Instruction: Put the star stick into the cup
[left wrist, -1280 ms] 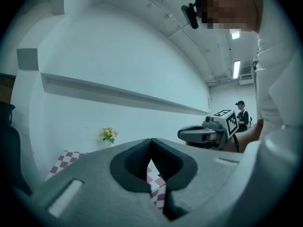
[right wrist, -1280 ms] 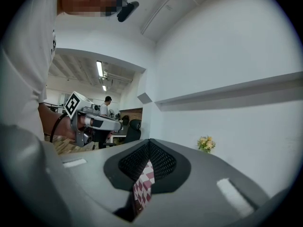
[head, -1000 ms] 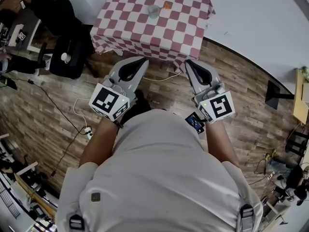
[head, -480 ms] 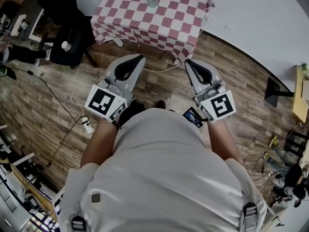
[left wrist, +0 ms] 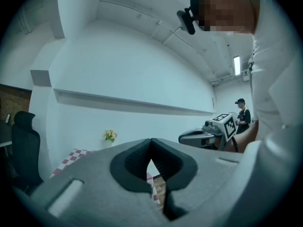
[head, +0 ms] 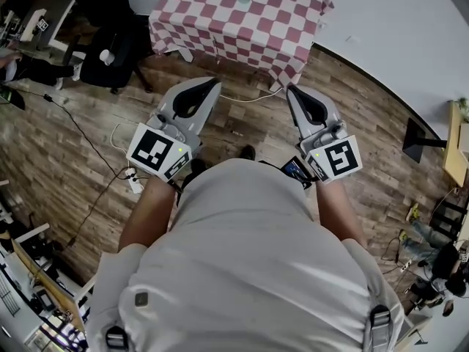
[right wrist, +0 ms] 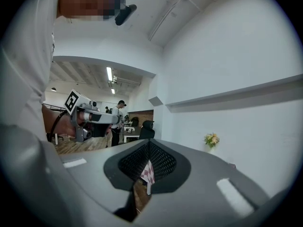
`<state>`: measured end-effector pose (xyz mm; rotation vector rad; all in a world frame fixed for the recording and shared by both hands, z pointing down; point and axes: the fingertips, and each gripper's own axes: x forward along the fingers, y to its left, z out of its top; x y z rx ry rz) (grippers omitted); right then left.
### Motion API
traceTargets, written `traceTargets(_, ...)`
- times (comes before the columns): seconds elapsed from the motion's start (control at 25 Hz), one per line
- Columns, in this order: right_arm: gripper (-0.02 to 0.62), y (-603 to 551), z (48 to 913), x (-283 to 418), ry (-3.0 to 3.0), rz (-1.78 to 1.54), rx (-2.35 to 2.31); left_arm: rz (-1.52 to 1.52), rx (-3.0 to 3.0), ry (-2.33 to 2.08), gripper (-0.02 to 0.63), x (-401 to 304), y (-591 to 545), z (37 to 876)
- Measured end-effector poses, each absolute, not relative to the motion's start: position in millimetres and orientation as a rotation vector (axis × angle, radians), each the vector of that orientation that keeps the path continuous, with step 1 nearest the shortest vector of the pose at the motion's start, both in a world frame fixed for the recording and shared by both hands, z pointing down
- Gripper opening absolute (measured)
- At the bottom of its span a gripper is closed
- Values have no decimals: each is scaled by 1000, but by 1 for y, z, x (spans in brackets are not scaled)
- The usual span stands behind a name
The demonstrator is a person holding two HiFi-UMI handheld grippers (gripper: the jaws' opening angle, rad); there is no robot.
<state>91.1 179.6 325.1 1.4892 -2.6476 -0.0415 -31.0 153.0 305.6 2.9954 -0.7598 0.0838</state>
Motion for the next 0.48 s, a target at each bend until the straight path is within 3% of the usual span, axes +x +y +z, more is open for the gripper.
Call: traceTargets(0.48,9,175,318,48,-2655,-73,1478,75,2999,-767,2,-72,155,297)
